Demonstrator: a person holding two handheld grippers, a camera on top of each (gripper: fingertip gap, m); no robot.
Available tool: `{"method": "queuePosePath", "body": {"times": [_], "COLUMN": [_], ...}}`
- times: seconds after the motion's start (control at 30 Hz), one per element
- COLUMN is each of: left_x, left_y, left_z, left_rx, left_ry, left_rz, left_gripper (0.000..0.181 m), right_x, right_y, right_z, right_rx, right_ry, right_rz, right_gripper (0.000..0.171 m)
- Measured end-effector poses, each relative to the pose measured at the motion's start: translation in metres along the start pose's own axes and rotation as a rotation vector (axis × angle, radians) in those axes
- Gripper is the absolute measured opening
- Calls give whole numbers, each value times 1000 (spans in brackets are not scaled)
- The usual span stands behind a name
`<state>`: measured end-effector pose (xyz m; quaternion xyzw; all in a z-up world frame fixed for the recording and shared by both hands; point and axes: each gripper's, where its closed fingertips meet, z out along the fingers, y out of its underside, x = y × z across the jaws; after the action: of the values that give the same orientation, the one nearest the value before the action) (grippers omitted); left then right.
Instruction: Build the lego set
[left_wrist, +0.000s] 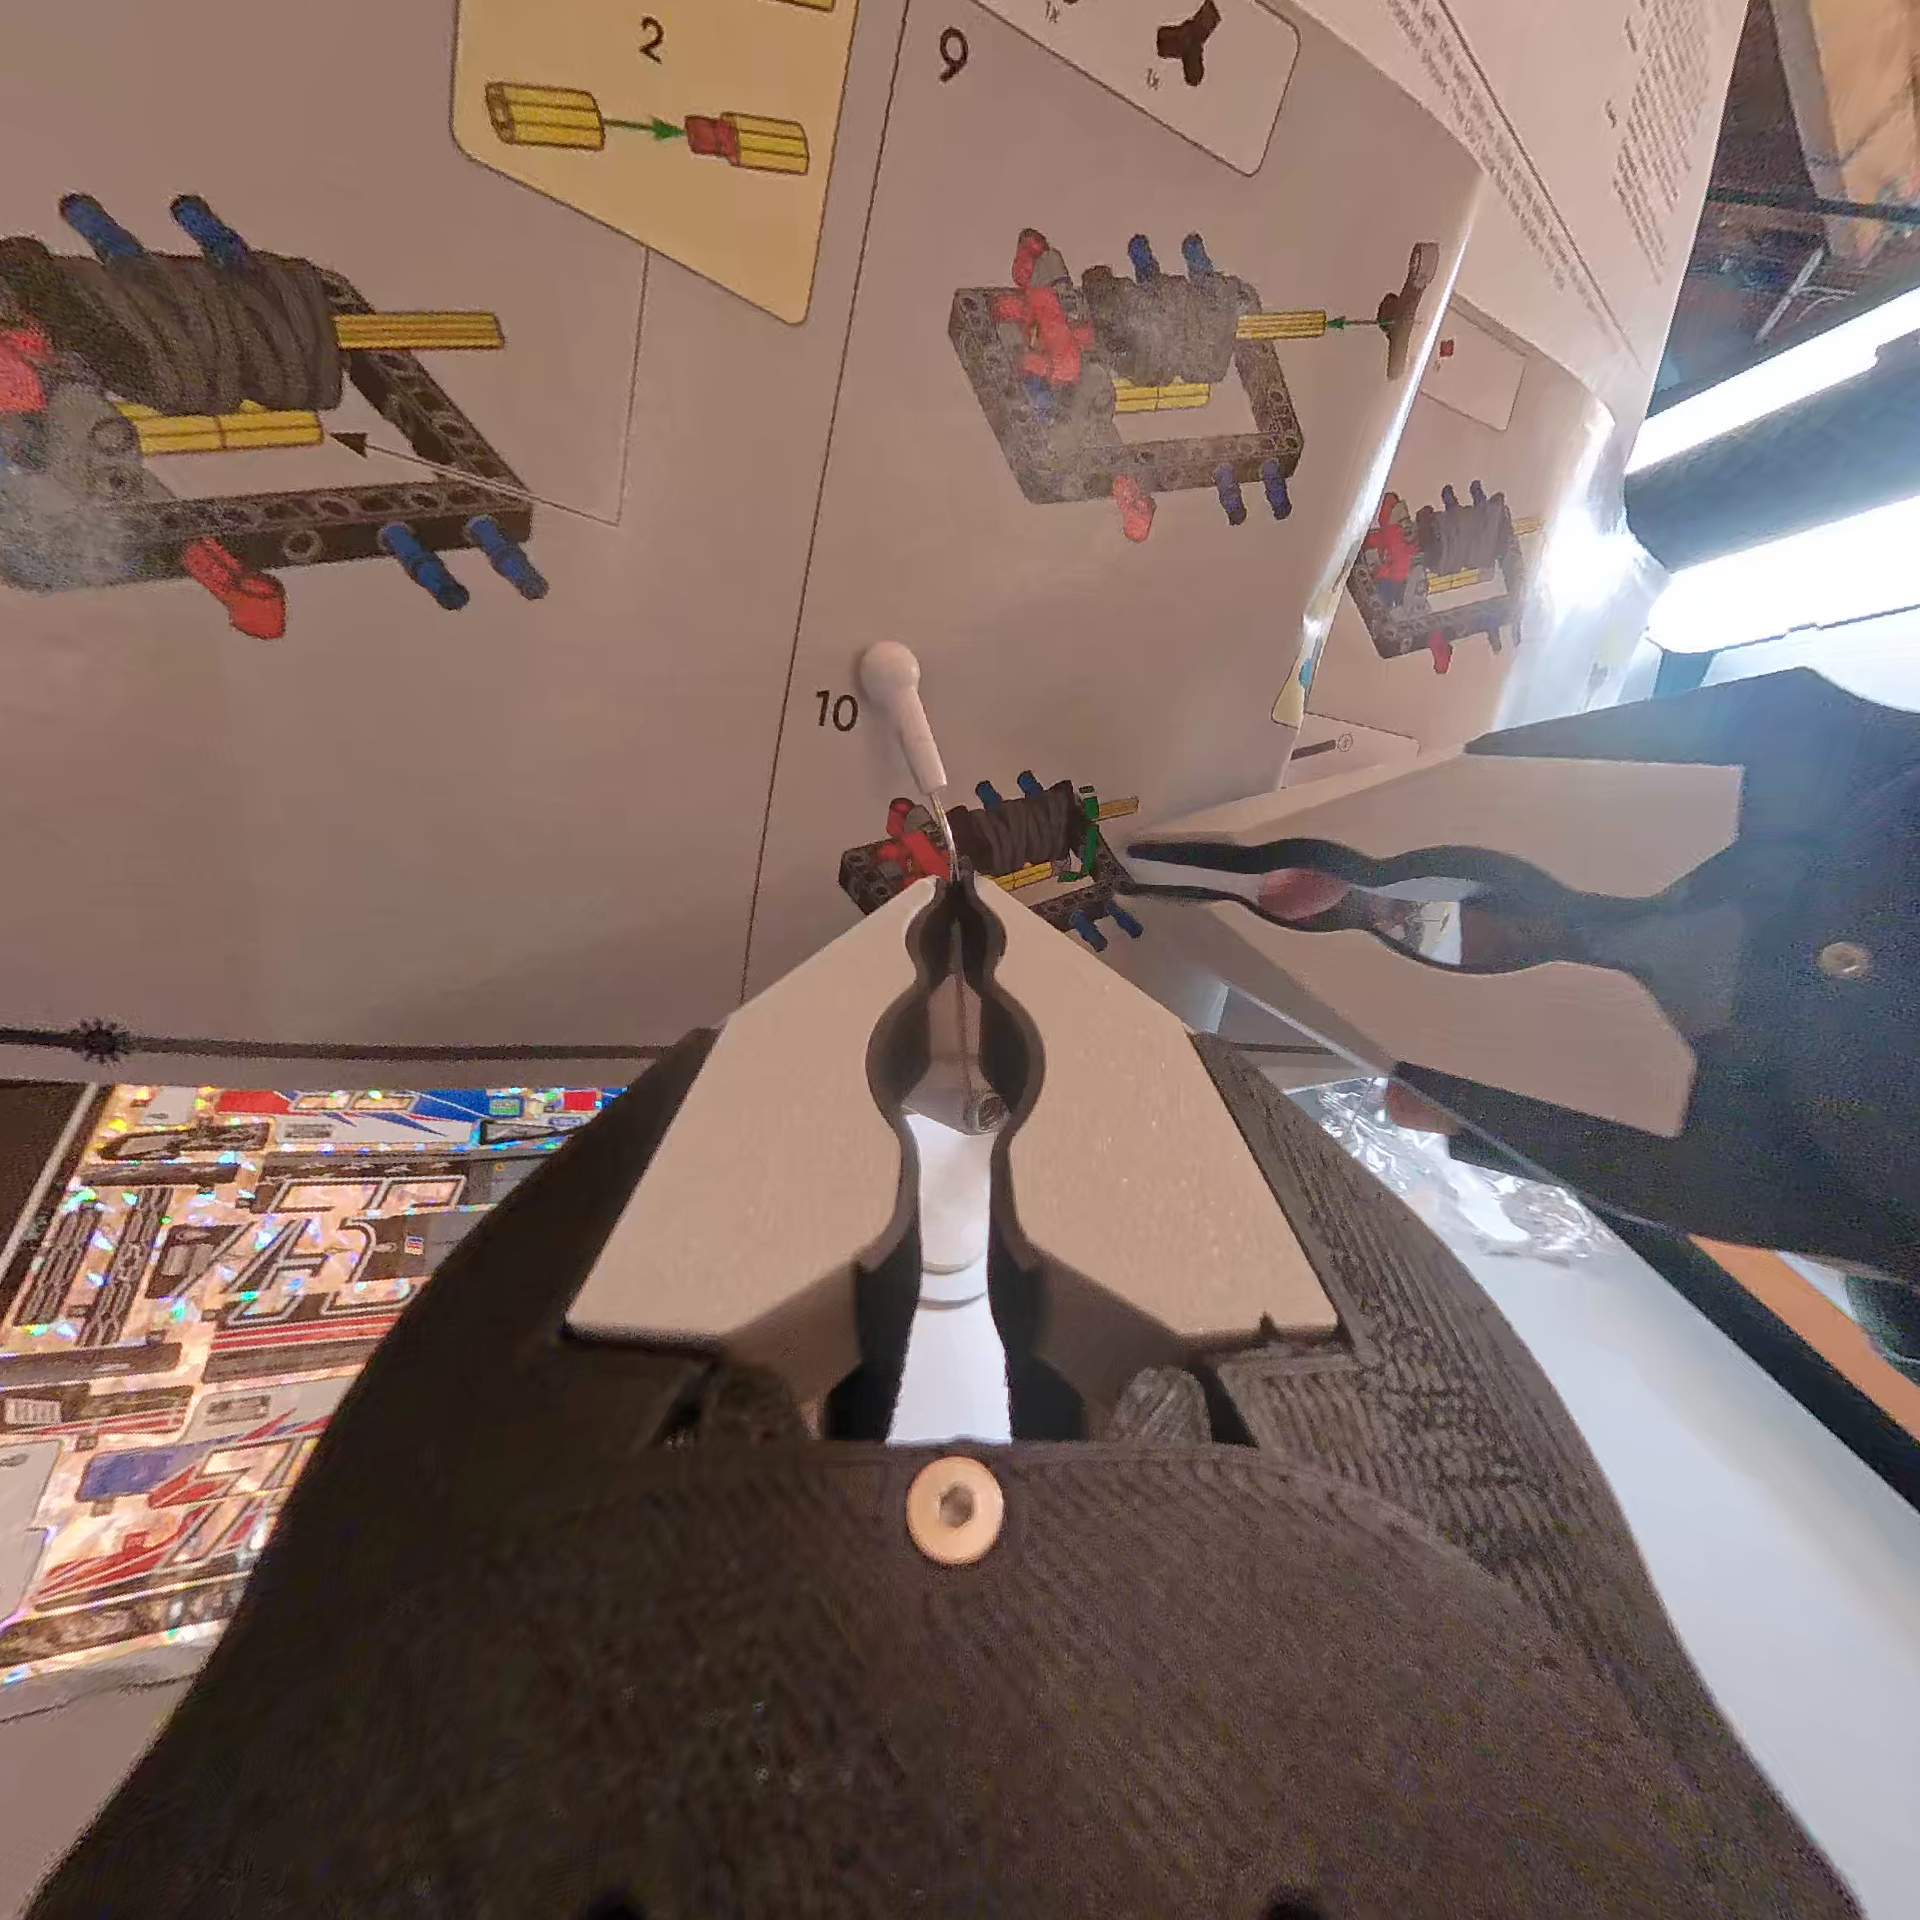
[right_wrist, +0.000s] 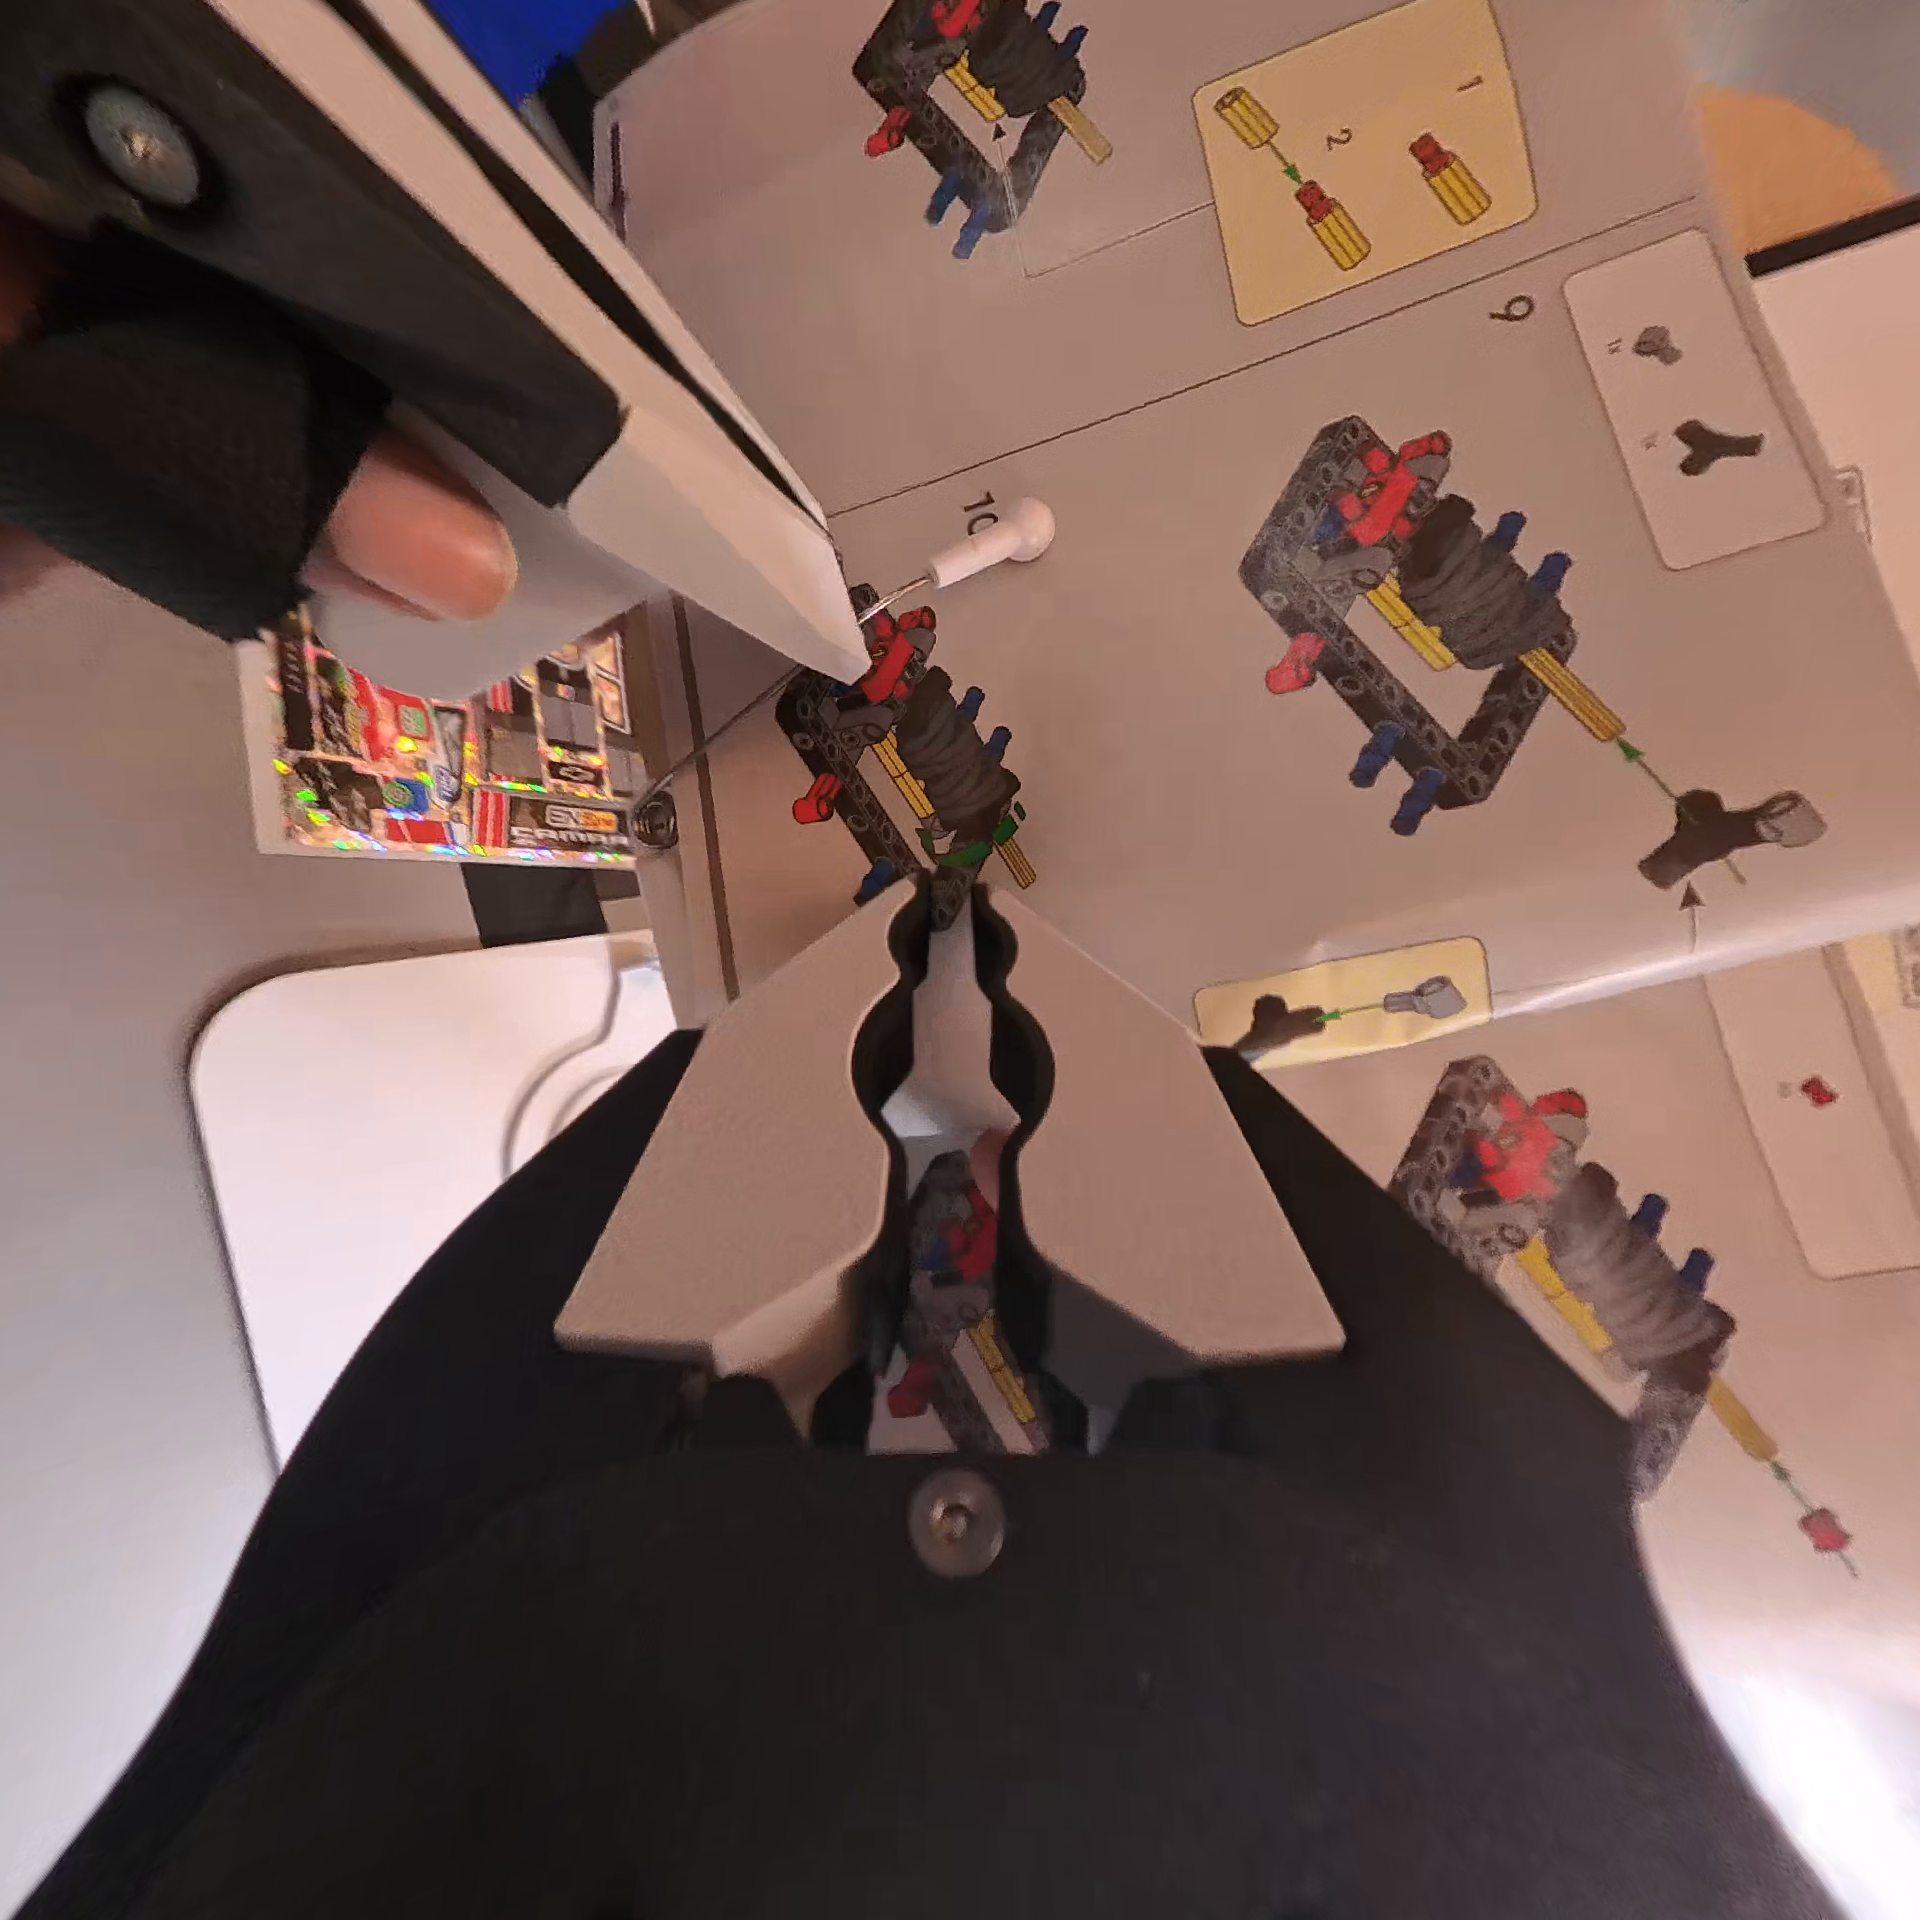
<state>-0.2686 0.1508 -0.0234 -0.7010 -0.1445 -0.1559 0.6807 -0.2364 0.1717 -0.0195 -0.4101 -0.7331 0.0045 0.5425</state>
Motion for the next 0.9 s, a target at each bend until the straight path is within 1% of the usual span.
{"method": "queuePosePath", "body": {"times": [0.03,0.2,0.33,0.43,0.6,0.63,0.7,0.73,0.77,0.83,0.9], "left_x": [-1,-8,-13,-16,-20,-20,-24,-26,-25,-12,16], "left_y": [0,0,3,5,6,6,6,1,-7,-20,-16], "left_z": [-1,-4,-8,-10,-12,-13,-18,-24,-32,-44,-42], "left_rx": [6,6,29,34,21,22,27,58,110,186,158], "left_ry": [-9,-78,-112,-104,-110,-112,-136,-156,-177,-189,-126], "left_rz": [16,62,-13,-56,-76,-75,-80,-82,-66,37,159], "left_gripper": [0,0,0,1,2,3,12,14,16,16,12], "right_x": [0,7,1,-8,-10,-10,-10,-11,-11,-4,5], "right_y": [-1,7,18,25,26,26,26,26,25,26,38], "right_z": [-4,-21,-24,-21,-20,-20,-21,-23,-27,-46,-73], "right_rx": [21,83,66,48,60,62,72,80,100,164,241], "right_ry": [-10,-24,-31,-33,-30,-31,-36,-44,-54,-44,-6], "right_rz": [37,178,183,162,179,185,200,214,235,341,465], "right_gripper": [6,6,7,8,8,8,10,11,12,13,12]}}
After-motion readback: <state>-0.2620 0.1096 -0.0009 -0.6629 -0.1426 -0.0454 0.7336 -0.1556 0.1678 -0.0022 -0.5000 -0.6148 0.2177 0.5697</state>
